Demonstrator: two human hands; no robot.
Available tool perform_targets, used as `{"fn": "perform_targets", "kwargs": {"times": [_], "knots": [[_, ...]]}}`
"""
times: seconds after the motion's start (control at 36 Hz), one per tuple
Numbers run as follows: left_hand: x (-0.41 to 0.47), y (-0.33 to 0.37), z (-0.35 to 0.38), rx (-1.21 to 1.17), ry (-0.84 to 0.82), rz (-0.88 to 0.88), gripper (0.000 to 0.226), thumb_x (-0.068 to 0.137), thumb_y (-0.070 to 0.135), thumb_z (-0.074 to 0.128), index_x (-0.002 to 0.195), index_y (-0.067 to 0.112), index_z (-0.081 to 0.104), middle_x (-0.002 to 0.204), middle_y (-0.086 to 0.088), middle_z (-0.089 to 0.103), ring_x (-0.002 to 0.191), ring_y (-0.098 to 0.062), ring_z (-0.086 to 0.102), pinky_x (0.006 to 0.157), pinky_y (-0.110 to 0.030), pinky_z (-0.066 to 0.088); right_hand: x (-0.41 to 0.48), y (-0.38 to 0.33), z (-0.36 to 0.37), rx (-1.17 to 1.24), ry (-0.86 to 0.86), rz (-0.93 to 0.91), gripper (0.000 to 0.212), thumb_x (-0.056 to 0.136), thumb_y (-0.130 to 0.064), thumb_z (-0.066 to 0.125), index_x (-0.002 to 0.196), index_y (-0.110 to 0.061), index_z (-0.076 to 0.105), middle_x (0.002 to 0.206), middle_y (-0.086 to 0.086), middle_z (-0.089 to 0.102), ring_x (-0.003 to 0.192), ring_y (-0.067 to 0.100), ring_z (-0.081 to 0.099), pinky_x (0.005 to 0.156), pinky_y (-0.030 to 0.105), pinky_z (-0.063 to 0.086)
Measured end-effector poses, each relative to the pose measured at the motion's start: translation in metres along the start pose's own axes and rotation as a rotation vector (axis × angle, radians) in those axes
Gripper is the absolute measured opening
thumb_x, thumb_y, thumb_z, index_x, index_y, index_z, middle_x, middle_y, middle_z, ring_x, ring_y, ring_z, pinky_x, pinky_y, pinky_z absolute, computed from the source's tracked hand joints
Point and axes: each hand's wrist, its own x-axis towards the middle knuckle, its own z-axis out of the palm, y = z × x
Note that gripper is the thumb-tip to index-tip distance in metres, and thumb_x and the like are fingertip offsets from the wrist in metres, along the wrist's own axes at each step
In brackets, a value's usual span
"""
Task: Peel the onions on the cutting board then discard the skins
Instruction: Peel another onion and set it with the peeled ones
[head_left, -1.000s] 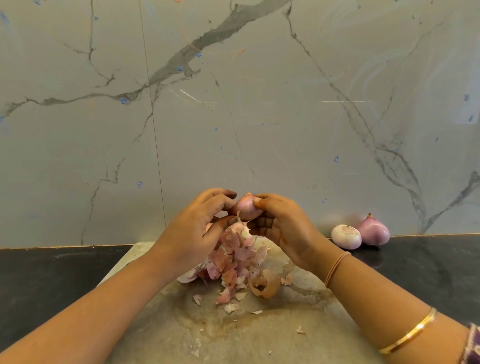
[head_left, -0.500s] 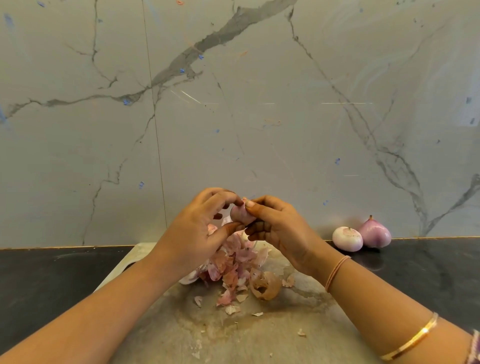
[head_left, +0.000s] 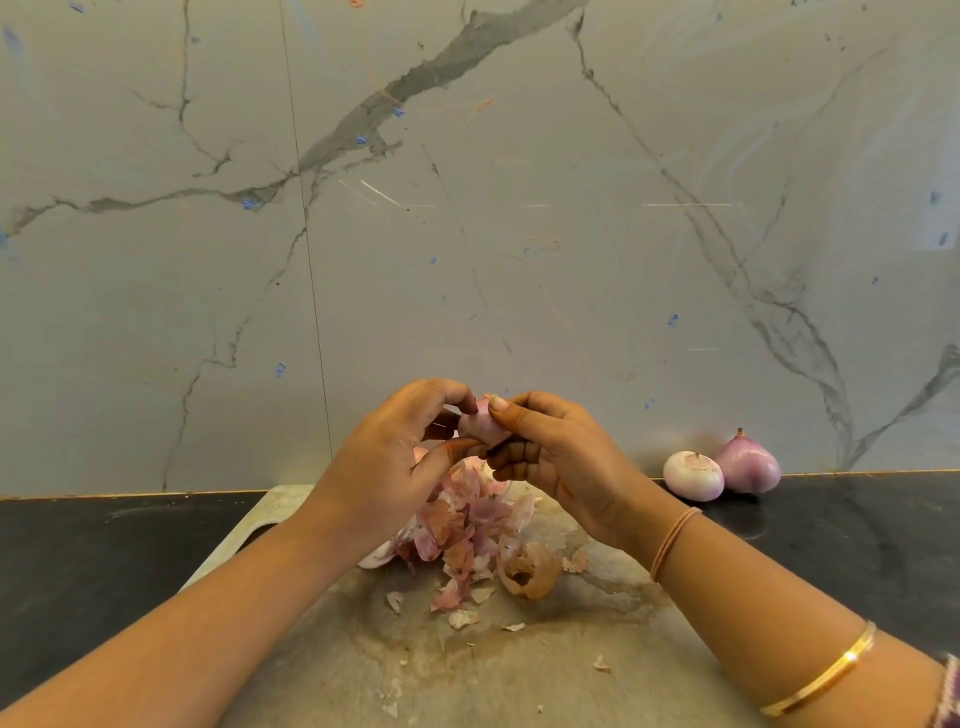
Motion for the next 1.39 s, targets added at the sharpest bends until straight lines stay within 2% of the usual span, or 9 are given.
{"fn": "perform_targets", "kwargs": {"times": [0.22,0.31,0.39,0.5,0.64,0.72,0.89,1.06,1.39], "knots": [[0.001,-0.002,0.002,0.068,0.075,0.052,0.016,0.084,0.019,0.06,0.099,0.014,0.063,0.098,0.004,0.065,0.094,-0.013,0.063,0.08,-0.029,0.055,-0.001,-0.001,0.0,0.087,-0.004,0.021,0.028,0.096,-0.03,0.053,0.1,-0.004,0.061,0.083,0.012,0.067,0.07,0.018,0.062,0.068,0.028,0.055],[0.001,0.003,0.001,0.001,0.055,0.019,0.019,0.087,0.027,0.062,0.105,0.027,0.057,0.101,0.009,0.064,0.094,-0.006,0.064,0.08,-0.019,0.054,-0.001,-0.001,0.0,0.066,-0.004,0.024,0.028,0.096,-0.03,0.053,0.101,-0.003,0.061,0.082,0.012,0.066,0.069,0.017,0.062,0.067,0.027,0.054],[0.002,0.005,0.0,-0.025,0.018,-0.001,0.036,0.084,0.017,0.065,0.111,0.037,0.051,0.107,0.016,0.06,0.098,0.0,0.061,0.082,-0.012,0.049,-0.001,0.0,0.0,0.027,0.002,0.03,0.028,0.096,-0.03,0.054,0.101,-0.004,0.061,0.083,0.012,0.066,0.069,0.017,0.062,0.067,0.027,0.054],[0.001,0.002,-0.001,0.005,0.022,0.002,0.036,0.084,0.006,0.067,0.106,0.032,0.055,0.103,0.012,0.062,0.096,-0.002,0.062,0.083,-0.015,0.051,-0.001,0.0,0.0,0.039,-0.002,0.05,0.03,0.096,-0.03,0.054,0.104,-0.003,0.061,0.085,0.012,0.066,0.069,0.017,0.062,0.067,0.027,0.054],[0.001,0.0,0.0,0.024,0.062,0.028,0.023,0.083,0.013,0.068,0.096,0.028,0.058,0.095,0.008,0.064,0.092,-0.008,0.062,0.079,-0.019,0.052,-0.001,0.0,0.001,0.073,0.0,0.055,0.03,0.096,-0.031,0.053,0.104,-0.003,0.061,0.082,0.011,0.067,0.067,0.016,0.063,0.066,0.026,0.054],[0.002,0.0,0.0,0.05,0.079,0.051,0.03,0.082,0.008,0.069,0.091,0.034,0.056,0.094,0.009,0.063,0.092,-0.01,0.06,0.079,-0.02,0.052,-0.001,0.0,0.0,0.085,0.003,0.057,0.03,0.096,-0.031,0.053,0.102,-0.003,0.061,0.08,0.01,0.068,0.066,0.016,0.063,0.066,0.026,0.054],[0.002,0.011,-0.002,-0.113,0.05,-0.049,0.023,0.081,0.038,0.057,0.103,0.041,0.05,0.101,0.019,0.062,0.095,0.002,0.063,0.077,-0.01,0.049,-0.001,-0.001,0.001,0.055,0.013,0.055,0.032,0.096,-0.031,0.054,0.105,-0.002,0.06,0.085,0.013,0.067,0.068,0.017,0.062,0.067,0.026,0.054],[0.003,0.001,-0.001,-0.028,0.059,-0.007,0.01,0.09,0.023,0.059,0.099,0.023,0.064,0.096,0.01,0.066,0.094,-0.004,0.062,0.078,-0.015,0.051,-0.001,0.0,0.002,-0.015,0.016,0.056,0.032,0.095,-0.029,0.056,0.109,0.0,0.059,0.087,0.013,0.065,0.072,0.019,0.061,0.069,0.027,0.054],[0.003,0.002,0.0,0.098,0.063,0.065,0.011,0.09,0.019,0.055,0.098,0.025,0.06,0.108,0.023,0.053,0.102,0.003,0.054,0.083,-0.007,0.045,0.001,-0.002,-0.001,0.138,0.082,0.098,0.042,0.098,-0.034,0.05,0.116,0.003,0.058,0.092,0.019,0.067,0.072,0.02,0.063,0.067,0.028,0.055]]}}
